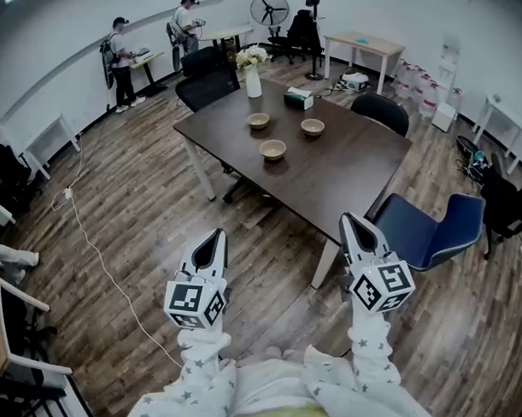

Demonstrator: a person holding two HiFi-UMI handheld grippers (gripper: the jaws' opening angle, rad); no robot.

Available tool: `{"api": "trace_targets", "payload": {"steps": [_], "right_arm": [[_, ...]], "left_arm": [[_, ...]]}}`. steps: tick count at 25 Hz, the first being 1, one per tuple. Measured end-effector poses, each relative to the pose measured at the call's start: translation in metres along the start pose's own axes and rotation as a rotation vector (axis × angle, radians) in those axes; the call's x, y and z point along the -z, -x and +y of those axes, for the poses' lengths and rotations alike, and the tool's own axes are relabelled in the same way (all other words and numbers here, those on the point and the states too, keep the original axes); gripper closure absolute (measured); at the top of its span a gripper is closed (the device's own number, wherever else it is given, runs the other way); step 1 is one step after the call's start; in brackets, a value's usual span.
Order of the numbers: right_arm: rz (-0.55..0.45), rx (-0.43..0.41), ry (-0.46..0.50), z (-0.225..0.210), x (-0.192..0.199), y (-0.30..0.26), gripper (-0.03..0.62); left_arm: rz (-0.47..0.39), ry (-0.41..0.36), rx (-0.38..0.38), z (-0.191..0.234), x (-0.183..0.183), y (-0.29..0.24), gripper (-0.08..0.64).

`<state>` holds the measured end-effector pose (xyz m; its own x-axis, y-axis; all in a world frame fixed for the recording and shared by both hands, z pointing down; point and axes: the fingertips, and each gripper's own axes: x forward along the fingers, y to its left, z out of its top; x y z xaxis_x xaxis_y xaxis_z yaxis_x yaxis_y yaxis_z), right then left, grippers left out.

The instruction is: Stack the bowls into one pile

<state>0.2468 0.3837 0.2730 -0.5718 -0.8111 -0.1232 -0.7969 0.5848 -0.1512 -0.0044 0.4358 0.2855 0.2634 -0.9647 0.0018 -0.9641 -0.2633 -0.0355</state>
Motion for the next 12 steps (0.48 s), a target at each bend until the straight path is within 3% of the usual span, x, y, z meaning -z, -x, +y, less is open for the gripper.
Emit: {"api": "trace_targets", "payload": {"steps": [12], "right_arm": [[-0.008,-0.029,-0.032,-0.002,0.004,0.009,0.571]], "left_arm": [[0.021,0.006,-0.011,-0.021,0.005,0.008,0.534]]}}
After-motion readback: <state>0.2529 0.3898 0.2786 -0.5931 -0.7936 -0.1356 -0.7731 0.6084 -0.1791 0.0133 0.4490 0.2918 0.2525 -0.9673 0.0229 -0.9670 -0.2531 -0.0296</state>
